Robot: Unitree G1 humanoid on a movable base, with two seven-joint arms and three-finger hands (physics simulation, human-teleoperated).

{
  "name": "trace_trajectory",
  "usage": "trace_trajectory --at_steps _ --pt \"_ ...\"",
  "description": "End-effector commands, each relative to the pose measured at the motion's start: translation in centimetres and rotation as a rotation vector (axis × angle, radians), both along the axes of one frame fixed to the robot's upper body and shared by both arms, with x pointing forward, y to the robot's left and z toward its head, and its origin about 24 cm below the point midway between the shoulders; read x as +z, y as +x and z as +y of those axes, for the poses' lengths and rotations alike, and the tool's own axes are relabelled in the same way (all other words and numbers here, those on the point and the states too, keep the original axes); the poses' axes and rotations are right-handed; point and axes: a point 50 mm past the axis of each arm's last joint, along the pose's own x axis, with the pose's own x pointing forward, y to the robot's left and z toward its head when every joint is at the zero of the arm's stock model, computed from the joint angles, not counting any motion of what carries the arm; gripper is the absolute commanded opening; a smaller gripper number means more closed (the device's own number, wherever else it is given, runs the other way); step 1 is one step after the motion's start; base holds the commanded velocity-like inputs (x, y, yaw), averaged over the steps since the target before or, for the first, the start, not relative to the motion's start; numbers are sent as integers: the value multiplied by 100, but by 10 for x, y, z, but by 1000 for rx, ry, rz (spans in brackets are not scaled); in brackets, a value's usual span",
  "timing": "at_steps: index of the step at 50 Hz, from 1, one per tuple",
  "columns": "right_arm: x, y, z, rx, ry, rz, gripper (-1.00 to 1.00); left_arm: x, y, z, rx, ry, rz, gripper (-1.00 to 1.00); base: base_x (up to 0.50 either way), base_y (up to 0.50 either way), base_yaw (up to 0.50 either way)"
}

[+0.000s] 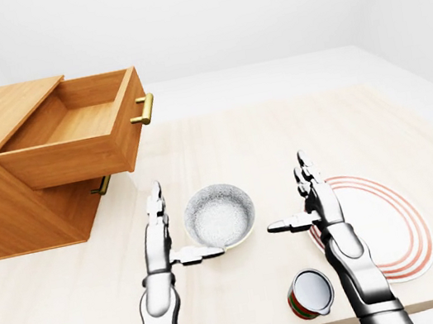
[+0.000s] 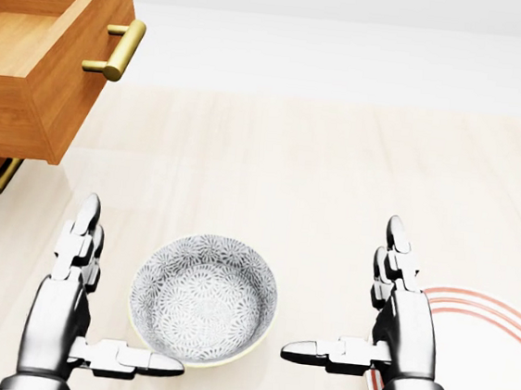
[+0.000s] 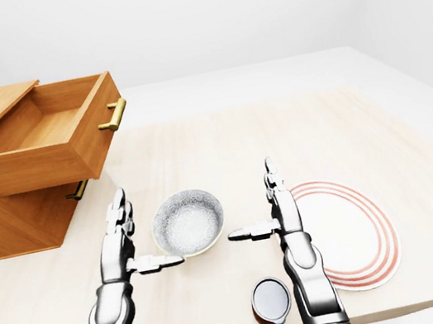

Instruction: Put the bowl on top of the cabinet.

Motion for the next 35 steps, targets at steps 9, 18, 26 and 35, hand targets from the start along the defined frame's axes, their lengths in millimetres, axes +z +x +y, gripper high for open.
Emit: trace_trajectory --at_steps 9,18,26,35 --pt "-1 0 2 7 0 -2 100 -44 -31 -7 228 709 9 100 0 0 0" --pt "-2 1 2 8 1 -1 100 -45 -31 -30 139 995 -152 100 0 0 0" --pt "-3 2 5 20 -1 0 100 -48 -25 -55 4 1173 -275 100 0 0 0" --pt "-3 1 6 24 0 -2 100 -57 -23 -77 -115 1259 -334 100 0 0 0"
